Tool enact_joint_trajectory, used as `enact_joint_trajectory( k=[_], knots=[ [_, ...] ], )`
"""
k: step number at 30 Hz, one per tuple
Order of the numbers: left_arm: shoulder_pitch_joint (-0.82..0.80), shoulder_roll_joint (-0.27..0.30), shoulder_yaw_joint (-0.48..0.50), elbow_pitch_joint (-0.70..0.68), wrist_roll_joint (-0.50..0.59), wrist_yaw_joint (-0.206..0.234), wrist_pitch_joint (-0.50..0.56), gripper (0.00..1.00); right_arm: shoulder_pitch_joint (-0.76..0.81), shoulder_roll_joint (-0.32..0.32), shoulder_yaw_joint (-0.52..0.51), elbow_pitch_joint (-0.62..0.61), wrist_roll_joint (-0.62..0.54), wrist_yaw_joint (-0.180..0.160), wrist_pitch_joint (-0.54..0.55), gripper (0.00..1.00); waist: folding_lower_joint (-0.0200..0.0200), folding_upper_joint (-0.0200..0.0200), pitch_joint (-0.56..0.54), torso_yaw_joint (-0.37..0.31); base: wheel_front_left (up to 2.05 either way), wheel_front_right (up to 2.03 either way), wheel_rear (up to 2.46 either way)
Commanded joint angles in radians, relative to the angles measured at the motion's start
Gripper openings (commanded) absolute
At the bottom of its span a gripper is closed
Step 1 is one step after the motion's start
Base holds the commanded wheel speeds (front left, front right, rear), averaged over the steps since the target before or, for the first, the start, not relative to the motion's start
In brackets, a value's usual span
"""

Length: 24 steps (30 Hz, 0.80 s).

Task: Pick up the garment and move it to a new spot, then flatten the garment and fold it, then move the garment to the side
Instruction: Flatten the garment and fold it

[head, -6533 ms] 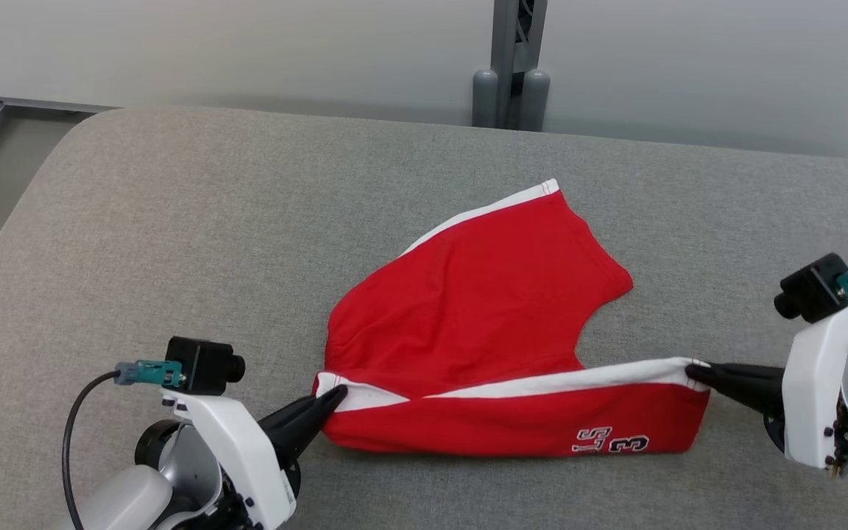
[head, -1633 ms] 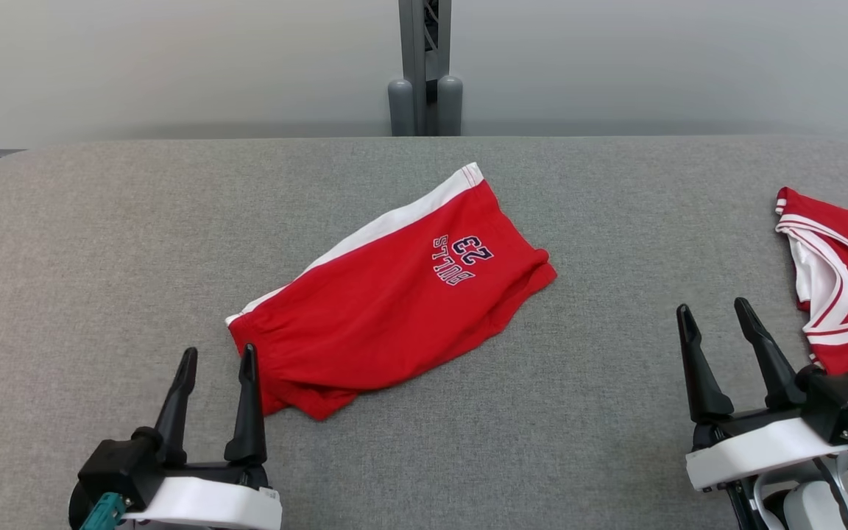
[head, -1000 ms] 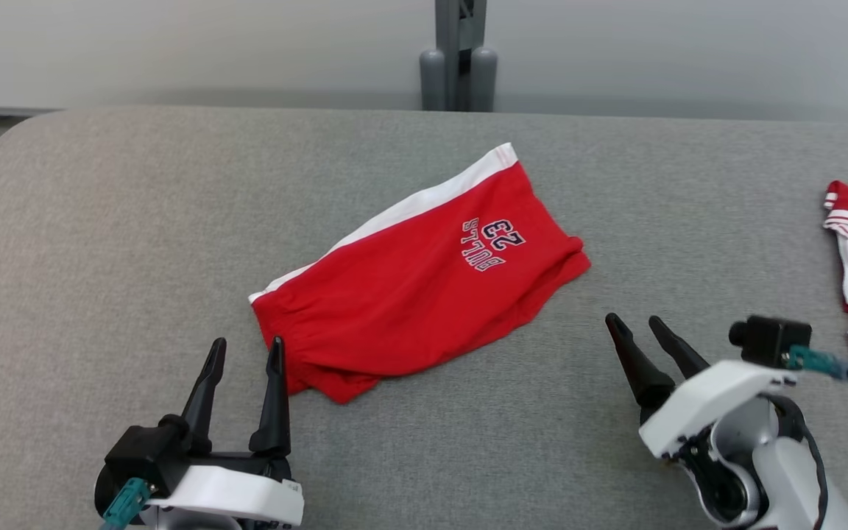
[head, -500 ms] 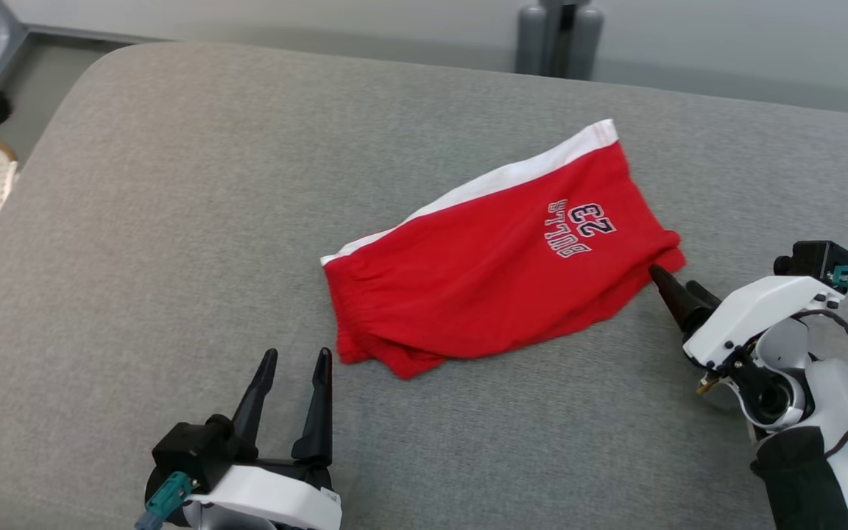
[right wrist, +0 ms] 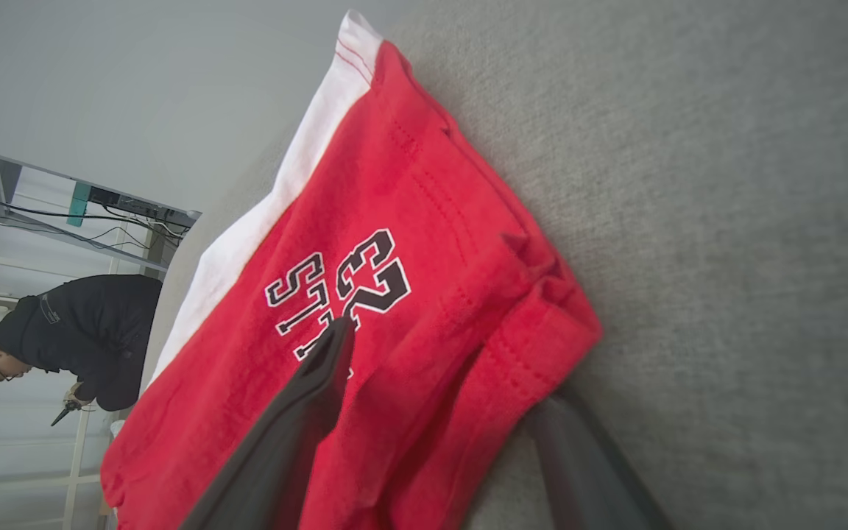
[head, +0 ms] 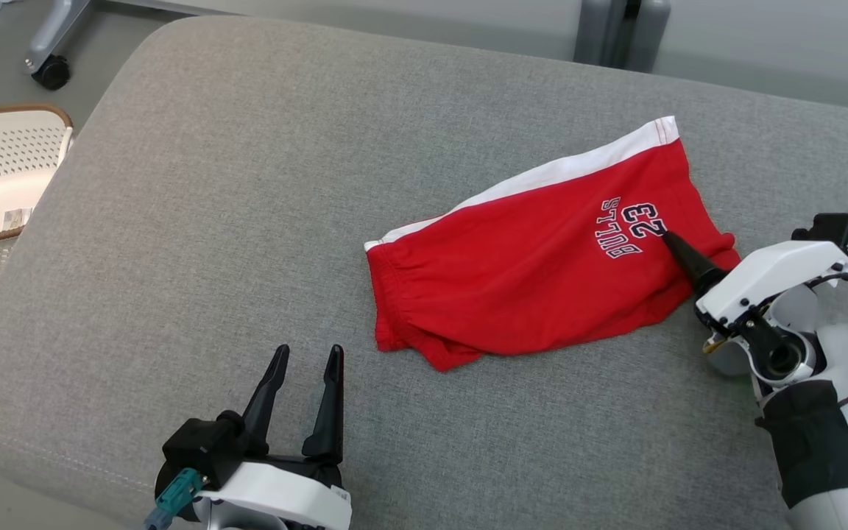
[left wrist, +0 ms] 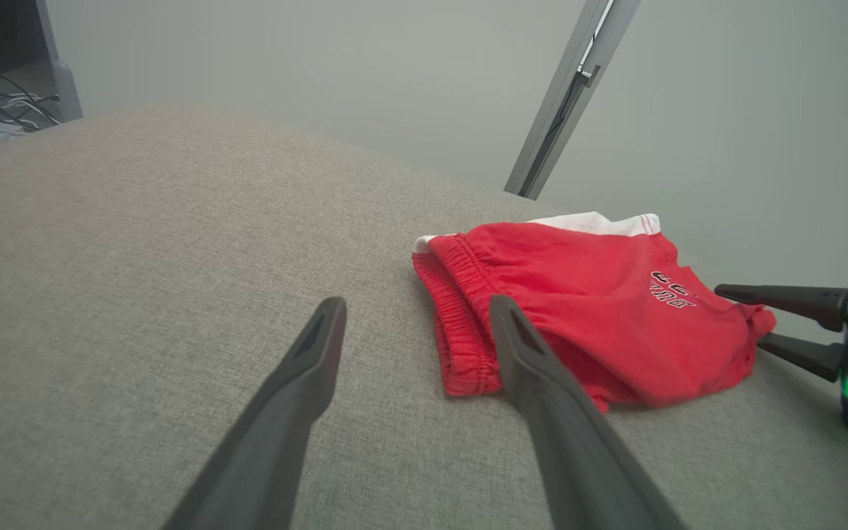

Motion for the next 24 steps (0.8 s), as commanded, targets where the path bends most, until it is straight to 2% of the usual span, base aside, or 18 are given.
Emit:
enact_joint_trajectory(
  k=[1, 15, 16, 17, 20, 24],
  knots=[
    [-0.017, 0.004, -0.003, -0.006, -0.005, 0.007, -0.001, 1.00, -0.009, -0.001, -0.008, 0.040, 0.016, 0.000, -0.011, 1.00, 0.0000, -0.0001, 0.007, 0.007, 0.00, 0.00, 0.00],
    [-0.036, 0.004, -0.016, -0.018, -0.006, 0.015, -0.001, 1.00, -0.128, 0.008, 0.008, 0.250, 0.059, 0.000, -0.069, 1.00, 0.0000, -0.0001, 0.031, 0.027, 0.00, 0.00, 0.00],
    [-0.036, 0.004, -0.015, -0.019, -0.006, 0.016, -0.001, 1.00, -0.133, 0.009, 0.016, 0.255, 0.063, 0.000, -0.070, 0.49, 0.0000, -0.0001, 0.031, 0.027, 0.00, 0.00, 0.00],
    [-0.036, 0.004, -0.015, -0.020, -0.006, 0.016, -0.001, 1.00, -0.137, 0.009, 0.024, 0.259, 0.061, 0.000, -0.075, 0.04, 0.0000, -0.0001, 0.032, 0.027, 0.00, 0.00, 0.00],
    [-0.036, 0.004, -0.014, -0.021, -0.006, 0.017, -0.001, 1.00, -0.145, 0.009, 0.033, 0.272, 0.057, 0.000, -0.083, 0.00, 0.0000, -0.0001, 0.032, 0.026, 0.00, 0.00, 0.00],
    [-0.037, 0.004, -0.017, -0.024, -0.008, -0.010, -0.001, 1.00, -0.163, 0.004, 0.047, 0.273, 0.032, 0.000, -0.123, 0.00, 0.0000, -0.0001, 0.030, 0.022, 0.00, 0.00, 0.00]
  ],
)
